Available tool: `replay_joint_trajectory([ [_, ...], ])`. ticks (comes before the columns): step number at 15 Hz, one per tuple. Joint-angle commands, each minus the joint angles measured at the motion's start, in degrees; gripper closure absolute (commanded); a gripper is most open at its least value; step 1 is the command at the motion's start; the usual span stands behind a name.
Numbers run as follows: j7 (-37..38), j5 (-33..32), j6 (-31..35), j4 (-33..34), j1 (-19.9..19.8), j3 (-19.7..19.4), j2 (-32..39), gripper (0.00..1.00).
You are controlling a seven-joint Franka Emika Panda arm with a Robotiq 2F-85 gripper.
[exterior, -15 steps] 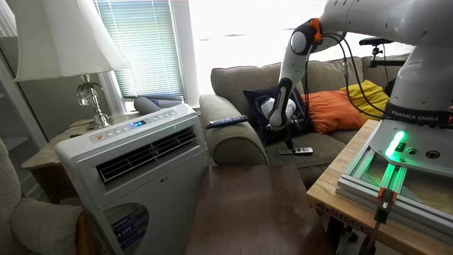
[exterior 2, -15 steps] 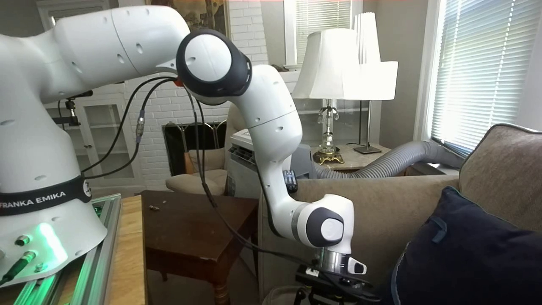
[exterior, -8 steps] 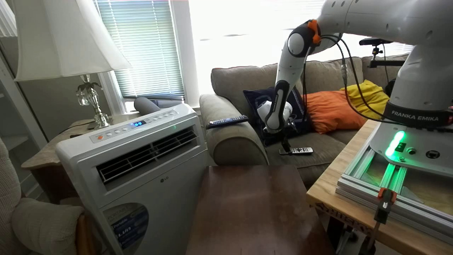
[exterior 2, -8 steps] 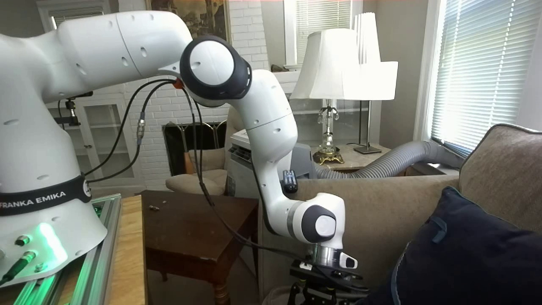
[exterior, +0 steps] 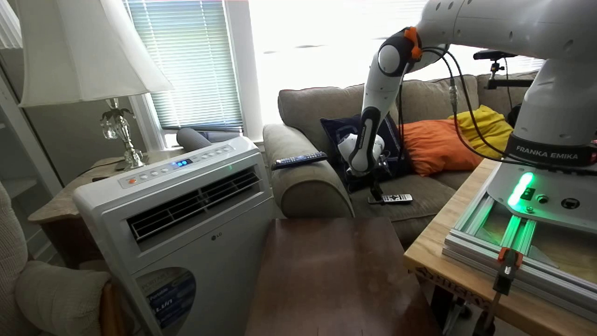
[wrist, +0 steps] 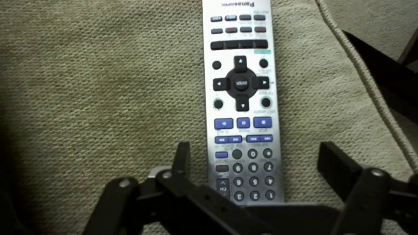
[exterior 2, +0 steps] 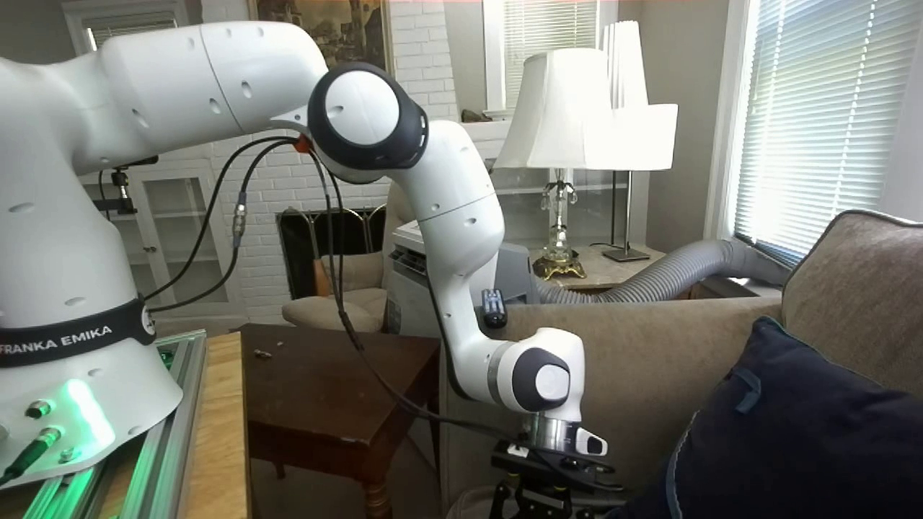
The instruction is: Pick the remotes on the seat and put them on the arm of the sofa
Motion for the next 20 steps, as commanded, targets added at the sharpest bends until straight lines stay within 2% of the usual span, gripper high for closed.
replay_joint_trajectory([
  [1, 2.29, 0.47, 0.76, 1.69, 0.77, -1.47, 1.74, 0.00],
  [3, 3.07, 0.40, 0.94, 1.73, 0.99, -1.86, 1.92, 0.00],
  [4, 3.14, 0.42, 1.06, 1.74, 0.91, -1.83, 1.97, 0.25],
  [5, 3.17, 0.50, 1.13, 1.79, 0.82, -1.74, 2.02, 0.26],
  [6, 3.18, 0.55, 1.06, 1.83, 0.77, -1.68, 2.04, 0.32],
  [9, 3.13, 0.60, 0.96, 2.13, 0.72, -1.64, 2.28, 0.56],
  [11, 3.06, 0.66, 0.85, 2.37, 0.67, -1.60, 2.34, 0.68],
  [14, 2.20, 1.00, 0.73, 1.21, -0.02, -0.98, 0.85, 0.68],
  [20, -0.86, 0.79, 3.67, -5.86, -2.06, 0.34, -7.53, 0.68],
])
